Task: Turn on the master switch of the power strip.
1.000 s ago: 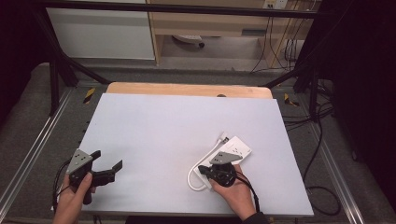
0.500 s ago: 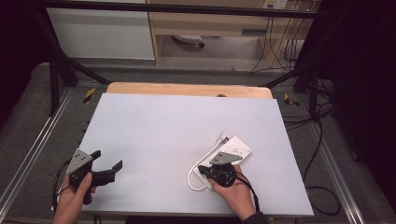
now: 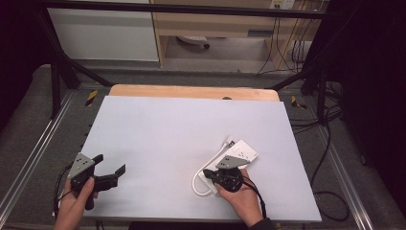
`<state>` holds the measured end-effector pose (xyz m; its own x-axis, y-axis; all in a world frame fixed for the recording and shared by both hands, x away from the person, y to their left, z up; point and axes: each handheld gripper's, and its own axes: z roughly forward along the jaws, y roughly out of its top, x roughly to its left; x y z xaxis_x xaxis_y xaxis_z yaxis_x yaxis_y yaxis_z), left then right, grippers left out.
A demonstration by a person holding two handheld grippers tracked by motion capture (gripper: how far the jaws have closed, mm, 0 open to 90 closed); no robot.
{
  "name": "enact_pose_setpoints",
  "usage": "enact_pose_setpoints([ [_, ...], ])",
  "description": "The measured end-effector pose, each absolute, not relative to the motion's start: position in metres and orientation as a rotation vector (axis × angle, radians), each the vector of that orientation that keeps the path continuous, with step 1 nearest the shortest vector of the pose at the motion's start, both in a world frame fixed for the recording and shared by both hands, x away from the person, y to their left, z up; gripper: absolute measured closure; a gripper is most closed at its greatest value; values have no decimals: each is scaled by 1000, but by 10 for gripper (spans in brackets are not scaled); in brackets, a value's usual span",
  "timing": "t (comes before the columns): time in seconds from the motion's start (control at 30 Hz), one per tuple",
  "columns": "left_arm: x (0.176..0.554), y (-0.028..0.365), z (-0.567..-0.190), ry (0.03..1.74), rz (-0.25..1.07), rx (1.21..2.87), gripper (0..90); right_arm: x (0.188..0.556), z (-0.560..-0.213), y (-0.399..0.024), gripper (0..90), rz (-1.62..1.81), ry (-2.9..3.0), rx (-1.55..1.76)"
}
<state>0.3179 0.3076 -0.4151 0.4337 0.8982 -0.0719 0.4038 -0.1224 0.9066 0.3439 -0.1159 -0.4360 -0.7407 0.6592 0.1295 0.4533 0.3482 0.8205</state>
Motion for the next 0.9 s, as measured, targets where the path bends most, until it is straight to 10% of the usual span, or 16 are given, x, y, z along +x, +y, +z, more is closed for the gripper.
enact_pose_setpoints([
  [0.9,318,307,-415,1134,642,1721,60,349,-420,-137,830,1429,2267,1047],
])
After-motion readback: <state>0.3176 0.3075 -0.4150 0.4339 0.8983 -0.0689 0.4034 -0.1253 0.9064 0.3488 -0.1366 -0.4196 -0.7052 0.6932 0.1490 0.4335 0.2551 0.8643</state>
